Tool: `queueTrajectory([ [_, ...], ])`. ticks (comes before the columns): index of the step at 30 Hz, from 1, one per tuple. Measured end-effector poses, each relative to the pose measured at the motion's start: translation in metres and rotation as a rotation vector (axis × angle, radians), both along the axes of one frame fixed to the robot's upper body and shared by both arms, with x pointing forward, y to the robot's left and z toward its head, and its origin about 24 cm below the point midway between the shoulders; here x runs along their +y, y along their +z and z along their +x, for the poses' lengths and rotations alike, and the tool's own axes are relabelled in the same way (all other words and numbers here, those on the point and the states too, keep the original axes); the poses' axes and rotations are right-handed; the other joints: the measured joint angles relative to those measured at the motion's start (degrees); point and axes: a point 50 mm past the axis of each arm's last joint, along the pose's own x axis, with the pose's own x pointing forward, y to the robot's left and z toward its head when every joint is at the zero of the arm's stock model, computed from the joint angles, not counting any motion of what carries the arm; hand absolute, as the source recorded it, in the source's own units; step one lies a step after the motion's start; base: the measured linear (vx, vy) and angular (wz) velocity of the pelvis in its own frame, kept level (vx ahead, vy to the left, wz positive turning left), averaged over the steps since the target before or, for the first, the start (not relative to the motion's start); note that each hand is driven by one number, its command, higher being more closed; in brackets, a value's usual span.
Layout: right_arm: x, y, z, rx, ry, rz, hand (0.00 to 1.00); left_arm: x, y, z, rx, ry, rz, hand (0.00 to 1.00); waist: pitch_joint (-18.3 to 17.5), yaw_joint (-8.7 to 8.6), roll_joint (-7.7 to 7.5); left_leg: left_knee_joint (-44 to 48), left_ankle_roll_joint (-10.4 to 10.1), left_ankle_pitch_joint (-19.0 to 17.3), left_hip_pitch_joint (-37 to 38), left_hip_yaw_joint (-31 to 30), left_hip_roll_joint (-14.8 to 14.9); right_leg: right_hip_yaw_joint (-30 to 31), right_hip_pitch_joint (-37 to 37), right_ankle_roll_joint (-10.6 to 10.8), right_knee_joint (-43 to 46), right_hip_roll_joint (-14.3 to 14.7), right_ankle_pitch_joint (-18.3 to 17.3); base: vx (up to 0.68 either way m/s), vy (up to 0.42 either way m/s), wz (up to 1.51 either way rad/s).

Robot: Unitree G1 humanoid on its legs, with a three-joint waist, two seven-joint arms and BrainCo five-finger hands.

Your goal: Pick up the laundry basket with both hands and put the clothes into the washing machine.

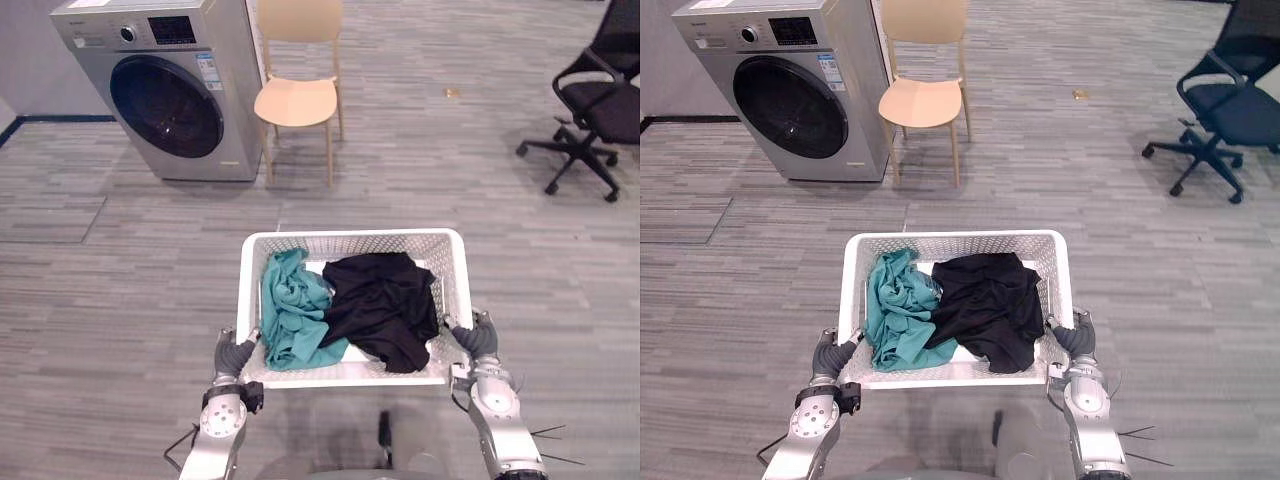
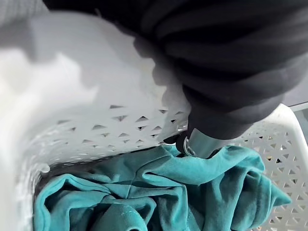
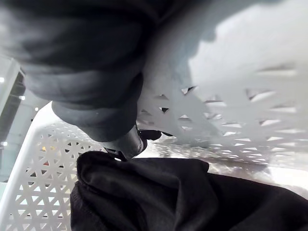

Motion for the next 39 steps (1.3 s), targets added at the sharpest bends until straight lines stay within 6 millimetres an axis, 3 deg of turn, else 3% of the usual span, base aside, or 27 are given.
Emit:
queueTrajectory([
  [2, -0.007, 0.005, 0.000, -0.019, -0.030, -0.007, 1.00, -0.007, 0.003, 0.012, -0.017, -0.040, 0.000, 1.00, -0.32, -1.47, -1.06, -1.97, -2.08, -0.33, 3.98, -2.15, 0.45, -0.29, -3.19, 0.95, -26.09, 1.40, 9.13, 0.88, -0.089, 0.92],
  [3, -0.011, 0.005, -0.001, -0.019, -0.041, -0.016, 1.00, -0.010, 0.002, 0.015, -0.015, -0.051, -0.004, 1.00, -0.91, -2.22, -1.26, -3.80, -2.37, -0.32, 7.23, -4.39, 0.20, -0.17, -4.15, -0.91, -32.79, 2.12, 20.84, 0.95, -0.125, 0.33],
  [4, -0.015, 0.009, 0.003, -0.023, -0.032, -0.041, 1.00, -0.015, -0.004, 0.015, 0.009, -0.041, -0.027, 1.00, -1.48, -1.48, 3.29, -2.68, -3.04, 0.05, 9.02, -5.31, 3.37, -0.87, -3.58, -5.36, -31.46, 5.50, 24.37, 0.96, -0.102, 0.01],
  [5, -0.018, 0.010, 0.005, -0.016, -0.034, -0.049, 1.00, -0.017, -0.004, 0.018, 0.007, -0.034, -0.040, 1.00, -1.32, -1.09, 3.93, 0.28, -6.15, 1.99, 8.19, -5.22, 4.59, -0.12, -3.57, -6.66, -29.27, 6.03, 22.33, 0.95, -0.068, -0.10],
  [6, -0.021, 0.008, 0.006, 0.005, -0.047, -0.051, 1.00, -0.023, -0.005, 0.025, 0.010, -0.041, -0.052, 1.00, 0.40, -1.32, 1.87, 9.08, -9.07, 12.43, 6.29, -6.99, 2.22, -0.11, -4.06, -7.51, -18.78, 2.28, 16.50, 1.04, -0.168, 0.26],
  [7, -0.020, 0.003, 0.000, 0.029, -0.039, -0.049, 1.00, -0.023, -0.012, 0.015, 0.038, -0.020, -0.068, 1.00, 1.28, -2.18, 0.31, 16.81, -9.42, 27.78, 6.04, -4.73, 0.53, -4.05, -2.97, -8.17, -10.73, 0.47, 10.41, 0.98, -0.269, 0.29],
  [8, -0.017, 0.000, -0.004, 0.039, -0.031, -0.044, 1.00, -0.022, -0.017, 0.004, 0.061, -0.003, -0.079, 1.00, 0.12, -1.69, 1.52, 23.20, -9.98, 36.13, 4.19, -3.65, 2.54, -6.28, 1.15, -8.09, -17.84, 2.49, 11.50, 0.64, -0.370, 0.12],
  [9, -0.016, 0.002, -0.009, 0.028, -0.028, -0.046, 1.00, -0.020, -0.016, -0.006, 0.049, 0.017, -0.091, 1.00, 0.30, -1.75, 3.66, 41.37, -8.27, 36.39, -2.91, 0.08, 8.32, -8.00, 7.89, -7.66, -23.92, 6.40, 8.89, 0.61, -0.291, -0.39],
  [10, -0.014, 0.002, -0.006, 0.023, -0.024, -0.043, 1.00, -0.018, -0.012, -0.008, 0.031, 0.030, -0.095, 1.00, -0.08, -0.01, 6.17, 55.72, -4.82, 30.14, -11.24, 2.72, 14.85, -6.63, 12.72, -7.35, -27.45, 10.83, 7.81, 0.64, -0.207, -0.50],
  [12, 0.000, 0.002, 0.004, 0.016, 0.019, -0.021, 1.00, -0.004, -0.012, -0.009, 0.030, 0.055, -0.065, 1.00, 1.28, 3.41, 4.02, 63.67, -1.51, 21.76, -20.09, 6.38, 18.00, -2.09, 21.16, -7.97, -33.37, 12.56, 7.22, 0.75, -0.038, -0.93],
  [15, 0.002, 0.005, 0.011, 0.006, 0.044, -0.031, 1.00, -0.002, -0.014, -0.013, 0.042, 0.072, -0.086, 1.00, 1.99, 5.62, 1.98, 52.81, -4.32, 13.79, -29.41, 9.48, 16.59, 1.97, 31.57, -7.86, -41.00, 10.58, 7.21, 0.69, 0.087, -0.67],
  [16, 0.001, 0.005, 0.014, 0.008, 0.046, -0.038, 1.00, -0.003, -0.014, -0.013, 0.041, 0.073, -0.091, 1.00, 2.27, 5.71, 1.46, 41.18, -4.82, 12.56, -31.50, 10.31, 14.52, 3.40, 35.04, -7.04, -43.09, 8.82, 6.63, 0.48, 0.157, -0.38],
  [17, 0.001, 0.006, 0.015, 0.005, 0.047, -0.041, 1.00, -0.004, -0.014, -0.013, 0.041, 0.073, -0.092, 1.00, 2.27, 5.71, 1.20, 34.35, -5.09, 12.60, -32.17, 10.31, 13.01, 3.77, 36.58, -6.18, -44.03, 7.70, 5.92, 0.71, 0.243, -0.44],
  [18, -0.001, 0.008, 0.016, -0.003, 0.049, -0.052, 1.00, -0.005, -0.013, -0.012, 0.035, 0.074, -0.099, 1.00, 1.93, 5.61, 1.25, 18.26, -7.95, 14.49, -32.06, 10.26, 10.65, 4.44, 38.71, -4.60, -46.37, 6.43, 4.21, 0.70, 0.287, -0.45],
  [19, -0.006, 0.008, 0.015, -0.004, 0.045, -0.068, 1.00, -0.010, -0.011, -0.013, 0.025, 0.074, -0.114, 1.00, 0.60, 5.31, 3.84, 1.49, -9.44, 18.56, -31.93, 10.14, 10.67, 5.16, 41.71, -1.53, -49.37, 7.19, 2.22, 0.73, 0.311, -0.41],
  [21, -0.008, 0.002, 0.012, 0.022, 0.022, -0.053, 1.00, -0.011, -0.011, -0.012, 0.030, 0.072, -0.115, 1.00, -0.11, 5.25, 3.80, 3.27, -2.83, 25.03, -31.15, 10.35, 9.44, 5.89, 44.09, -0.26, -49.48, 5.98, 0.60, 0.61, 0.291, -0.11],
  [23, -0.007, -0.008, 0.004, 0.056, 0.001, -0.027, 1.00, -0.010, -0.012, -0.013, 0.036, 0.067, -0.102, 1.00, -1.34, 3.83, 0.62, 6.78, 2.92, 20.64, -30.70, 10.47, 5.58, 5.59, 44.35, 1.02, -44.58, 1.65, 0.22, 0.79, 0.342, 0.35],
  [25, -0.010, -0.009, 0.003, 0.063, -0.017, -0.023, 1.00, -0.012, -0.012, -0.013, 0.044, 0.038, -0.082, 1.00, -1.32, 3.93, 0.11, 8.29, 3.65, 16.38, -28.23, 10.52, 4.09, 6.58, 38.15, 4.80, -26.33, 0.05, -0.31, 0.66, 0.280, 0.26],
  [26, -0.010, -0.012, 0.002, 0.076, -0.018, -0.029, 1.00, -0.011, -0.012, -0.012, 0.053, 0.022, -0.066, 1.00, -1.36, 3.80, -0.40, 7.16, 4.22, 14.69, -24.83, 9.97, 2.27, 7.91, 32.99, 10.64, -12.05, -1.90, 2.29, 0.59, 0.236, 0.24],
  [27, -0.010, -0.014, 0.002, 0.085, -0.017, -0.031, 1.00, -0.011, -0.013, -0.012, 0.062, 0.021, -0.062, 1.00, -1.30, 3.71, -0.42, 5.62, 4.17, 13.78, -21.46, 9.67, 1.08, 7.62, 30.04, 11.29, -3.25, -3.18, 2.69, 0.67, 0.241, 0.30],
  [30, -0.004, -0.017, 0.000, 0.092, -0.013, -0.014, 1.00, -0.005, -0.013, -0.012, 0.066, 0.019, -0.036, 1.00, -1.62, 2.96, 0.30, -1.68, 4.10, 13.27, -11.04, 7.38, -0.31, 1.46, 21.10, 4.98, 6.82, -6.14, -0.29, 0.46, 0.126, 0.30],
  [32, -0.001, -0.016, 0.002, 0.080, -0.007, -0.007, 1.00, -0.001, -0.011, -0.009, 0.056, 0.009, -0.013, 1.00, -1.84, 2.22, -0.09, -4.86, 3.40, 12.89, -7.75, 5.96, -0.33, -1.19, 14.87, 2.93, 2.58, -6.14, -1.46, 0.34, 0.043, 0.43],
  [34, 0.000, -0.019, -0.001, 0.093, -0.015, 0.003, 1.00, 0.000, -0.011, -0.008, 0.058, -0.004, -0.001, 1.00, -2.02, 1.19, -0.61, -5.93, 1.24, 11.66, -5.25, 4.55, -0.21, -1.60, 10.11, 3.05, -12.61, -4.00, -0.87, 0.41, -0.029, 0.48],
  [35, 0.000, -0.020, -0.003, 0.100, -0.017, 0.005, 1.00, 0.000, -0.011, -0.008, 0.062, -0.006, 0.002, 1.00, -2.11, 0.88, -0.81, -5.91, 0.27, 11.07, -4.52, 4.31, -0.29, -1.46, 10.12, 2.54, -18.46, -3.33, 1.07, 0.41, -0.060, 0.46],
  [36, 0.001, -0.025, -0.009, 0.121, -0.027, 0.014, 1.00, 0.000, -0.014, -0.009, 0.075, -0.017, 0.011, 1.00, -2.68, 0.83, -1.88, -5.66, -1.49, 9.83, -3.03, 4.09, -1.04, -0.26, 10.60, -0.68, -27.74, -2.49, 10.01, 0.34, -0.056, 0.40],
  [37, 0.000, -0.028, -0.013, 0.136, -0.033, 0.016, 1.00, 0.000, -0.017, -0.011, 0.091, -0.023, 0.014, 1.00, -2.95, 0.73, -2.03, -5.45, -2.06, 9.46, -2.28, 3.60, -1.11, 0.05, 11.24, -2.51, -27.95, -2.36, 12.54, 0.44, -0.074, 0.23],
  [39, -0.006, -0.031, -0.017, 0.158, -0.041, 0.001, 1.00, -0.006, -0.024, -0.016, 0.126, -0.031, -0.006, 1.00, -4.69, 1.07, 0.65, -3.25, -2.58, 9.15, -1.87, 2.41, 1.66, -0.70, 13.97, -2.66, -30.53, -0.34, 11.96, 0.43, -0.099, 0.02],
])
